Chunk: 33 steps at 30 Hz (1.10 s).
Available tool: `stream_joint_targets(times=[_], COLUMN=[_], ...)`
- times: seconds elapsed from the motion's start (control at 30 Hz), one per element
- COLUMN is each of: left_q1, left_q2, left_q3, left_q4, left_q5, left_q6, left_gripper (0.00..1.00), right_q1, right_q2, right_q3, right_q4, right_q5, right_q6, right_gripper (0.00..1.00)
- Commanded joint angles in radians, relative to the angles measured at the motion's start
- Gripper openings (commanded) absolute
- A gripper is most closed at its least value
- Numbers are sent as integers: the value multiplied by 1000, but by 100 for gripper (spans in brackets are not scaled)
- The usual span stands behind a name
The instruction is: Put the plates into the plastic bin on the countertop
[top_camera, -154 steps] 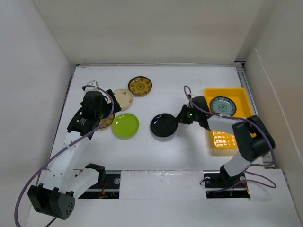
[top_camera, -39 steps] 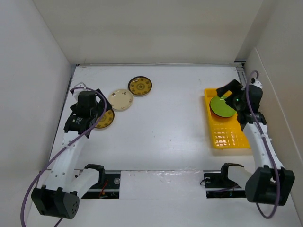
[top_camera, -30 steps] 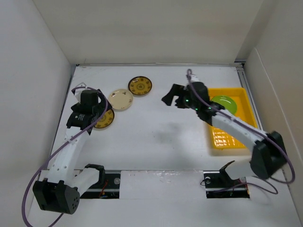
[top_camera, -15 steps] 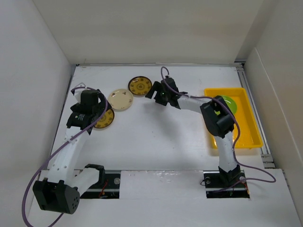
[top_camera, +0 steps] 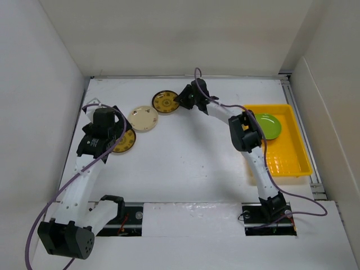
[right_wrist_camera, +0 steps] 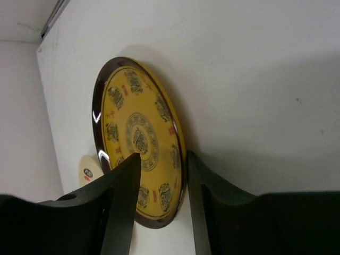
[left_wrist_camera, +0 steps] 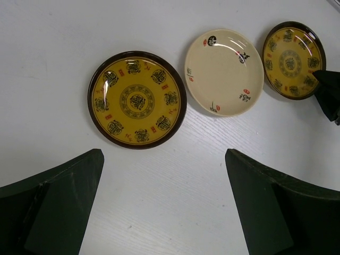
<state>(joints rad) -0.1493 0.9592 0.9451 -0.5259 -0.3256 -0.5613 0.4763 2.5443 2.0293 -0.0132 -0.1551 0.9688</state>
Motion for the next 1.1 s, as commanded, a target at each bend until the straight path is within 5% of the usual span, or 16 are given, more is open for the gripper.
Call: stream_joint_targets(times=[0.0, 0.13, 0.17, 0.3, 0.6, 0.87, 1.07], left_q1=[1, 1, 1, 1, 1, 1, 1], left_q2=[-17, -17, -17, -17, -28, -47, -47], left_q3=[24, 24, 24, 24, 24, 24, 24], left_q4=[20, 20, 20, 20, 29, 47, 47], left_q5=[-3, 6, 7, 16, 39, 88, 106], left_q6=[1, 1, 1, 11, 29, 38, 47], left_gripper=[100, 100, 100, 100, 100, 100, 100], right_q1=[-5, -5, -14, -15, -123, -497, -827], right_q2=[57, 67, 67, -5, -609, -1126, -1357], right_q3=[124, 137, 137, 33, -484, -1129, -1359], right_q4=[-142, -168, -177, -134, 64, 38, 38], right_q5=[-34, -24, -15, 37, 91, 88, -19], right_q6=[5, 5, 16, 25, -28, -133, -206], right_gripper=[44, 17, 0, 0, 0, 0, 0])
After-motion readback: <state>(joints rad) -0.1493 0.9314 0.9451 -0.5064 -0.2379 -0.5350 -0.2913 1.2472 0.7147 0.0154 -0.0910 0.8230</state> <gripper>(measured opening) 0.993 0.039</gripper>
